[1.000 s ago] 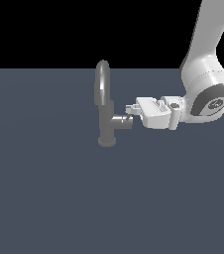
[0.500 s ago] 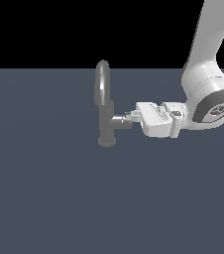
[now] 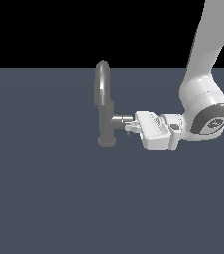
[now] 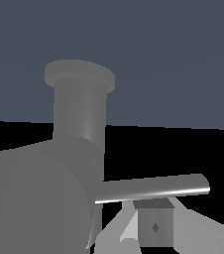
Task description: Turn on the faucet by rotating a designated handle.
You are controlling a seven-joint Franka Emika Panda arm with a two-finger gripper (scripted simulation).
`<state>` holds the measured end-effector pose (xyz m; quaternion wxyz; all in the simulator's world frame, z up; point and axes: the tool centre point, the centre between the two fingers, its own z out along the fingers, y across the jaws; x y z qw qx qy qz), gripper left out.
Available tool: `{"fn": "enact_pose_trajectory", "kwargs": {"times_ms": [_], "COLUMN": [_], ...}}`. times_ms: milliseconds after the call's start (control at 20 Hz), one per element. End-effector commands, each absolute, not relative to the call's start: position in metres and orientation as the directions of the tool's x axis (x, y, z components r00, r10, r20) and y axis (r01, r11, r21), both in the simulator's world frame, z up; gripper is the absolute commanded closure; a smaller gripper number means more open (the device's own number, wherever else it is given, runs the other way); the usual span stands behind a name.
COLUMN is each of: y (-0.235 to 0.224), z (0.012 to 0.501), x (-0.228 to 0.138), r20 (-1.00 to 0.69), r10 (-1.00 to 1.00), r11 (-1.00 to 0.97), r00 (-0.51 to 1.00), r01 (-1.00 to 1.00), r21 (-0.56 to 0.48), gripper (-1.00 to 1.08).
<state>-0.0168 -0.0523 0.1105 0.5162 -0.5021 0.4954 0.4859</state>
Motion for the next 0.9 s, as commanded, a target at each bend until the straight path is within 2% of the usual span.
{"fn": "enact_pose_trajectory", "kwargs": {"times_ms": [0, 750, 800, 850], "y": [-0.053, -0.055, -0.055, -0.07], "z": [0.1, 0.046, 0.046, 0.066], "x": [-0.015, 0.001, 0.001, 0.004], "r20": [-1.0, -1.0, -1.0, -1.0], "r10": [0.002, 0.0, 0.0, -0.007], "r11": [0.027, 0.032, 0.032, 0.043], "r00": [0.029, 0.0, 0.0, 0.03], "r01": [-0.999, -0.999, -0.999, -0.999], "r21": [-0.029, 0.0, 0.0, -0.03], "gripper": [1.08, 1.08, 1.08, 1.08]}}
